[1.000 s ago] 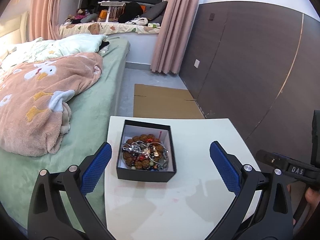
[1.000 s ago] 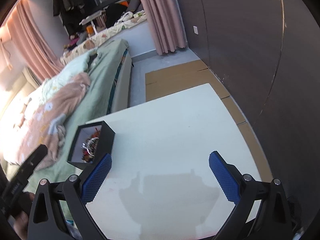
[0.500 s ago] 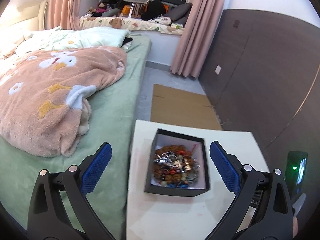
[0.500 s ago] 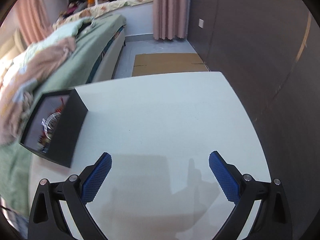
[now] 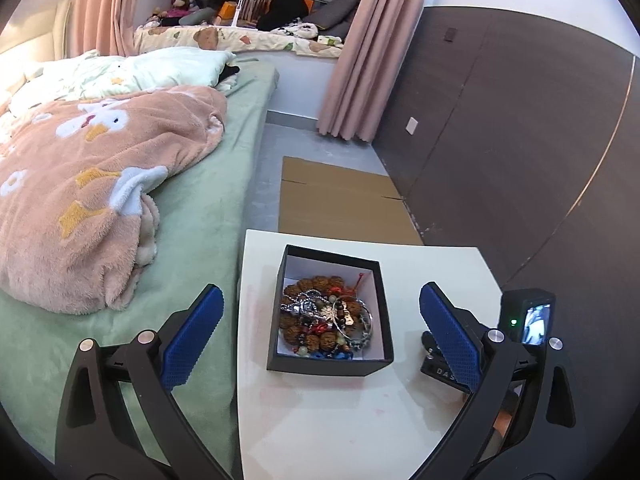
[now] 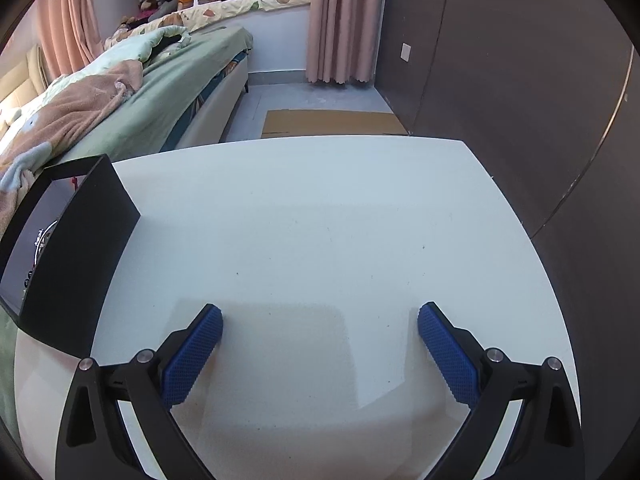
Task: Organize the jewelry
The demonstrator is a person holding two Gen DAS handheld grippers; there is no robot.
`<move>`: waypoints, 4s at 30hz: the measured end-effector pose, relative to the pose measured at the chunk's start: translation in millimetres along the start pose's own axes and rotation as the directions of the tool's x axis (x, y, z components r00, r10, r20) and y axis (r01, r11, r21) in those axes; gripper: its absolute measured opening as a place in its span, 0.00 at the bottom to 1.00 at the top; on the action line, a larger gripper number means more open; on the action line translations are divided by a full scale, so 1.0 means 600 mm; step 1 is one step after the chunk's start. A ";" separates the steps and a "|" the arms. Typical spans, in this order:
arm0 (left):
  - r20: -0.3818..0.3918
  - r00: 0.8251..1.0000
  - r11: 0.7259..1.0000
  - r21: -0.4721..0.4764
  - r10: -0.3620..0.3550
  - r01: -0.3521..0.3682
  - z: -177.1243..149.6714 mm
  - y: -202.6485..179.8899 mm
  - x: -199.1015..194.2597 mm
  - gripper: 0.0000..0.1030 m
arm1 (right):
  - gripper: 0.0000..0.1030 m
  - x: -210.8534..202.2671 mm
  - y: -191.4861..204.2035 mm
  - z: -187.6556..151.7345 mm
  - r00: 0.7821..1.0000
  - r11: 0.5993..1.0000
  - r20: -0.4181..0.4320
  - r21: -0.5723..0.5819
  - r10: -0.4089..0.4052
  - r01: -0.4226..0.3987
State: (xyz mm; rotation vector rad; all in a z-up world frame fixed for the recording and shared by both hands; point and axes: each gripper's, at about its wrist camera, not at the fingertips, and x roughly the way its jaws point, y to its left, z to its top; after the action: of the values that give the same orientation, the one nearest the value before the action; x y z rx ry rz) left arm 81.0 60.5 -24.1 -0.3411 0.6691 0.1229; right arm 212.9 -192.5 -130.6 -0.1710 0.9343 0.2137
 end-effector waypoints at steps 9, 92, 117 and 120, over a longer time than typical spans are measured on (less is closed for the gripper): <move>0.010 1.000 1.000 -0.013 -0.002 0.002 0.009 0.015 -0.008 0.95 | 0.93 0.006 -0.004 0.000 1.000 0.999 -0.008 0.021 0.027 -0.027; -0.103 0.994 0.984 0.177 0.045 -0.026 -0.019 -0.059 0.030 0.95 | 0.93 0.006 -0.002 0.000 1.000 0.999 -0.008 0.021 0.027 -0.027; -0.125 0.991 0.976 0.216 0.045 -0.018 -0.029 -0.072 0.037 0.95 | 0.93 0.006 -0.002 0.000 1.000 0.999 -0.008 0.021 0.027 -0.027; -0.138 0.990 0.978 0.208 0.041 -0.011 -0.027 -0.069 0.039 0.95 | 0.93 0.006 -0.003 0.000 1.000 0.999 -0.008 0.021 0.027 -0.027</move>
State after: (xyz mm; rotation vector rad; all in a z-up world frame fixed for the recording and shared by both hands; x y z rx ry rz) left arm 98.7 16.2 -39.6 -0.1417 0.8194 0.0535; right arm 215.2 -193.6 -133.6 -0.1402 0.9469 0.2280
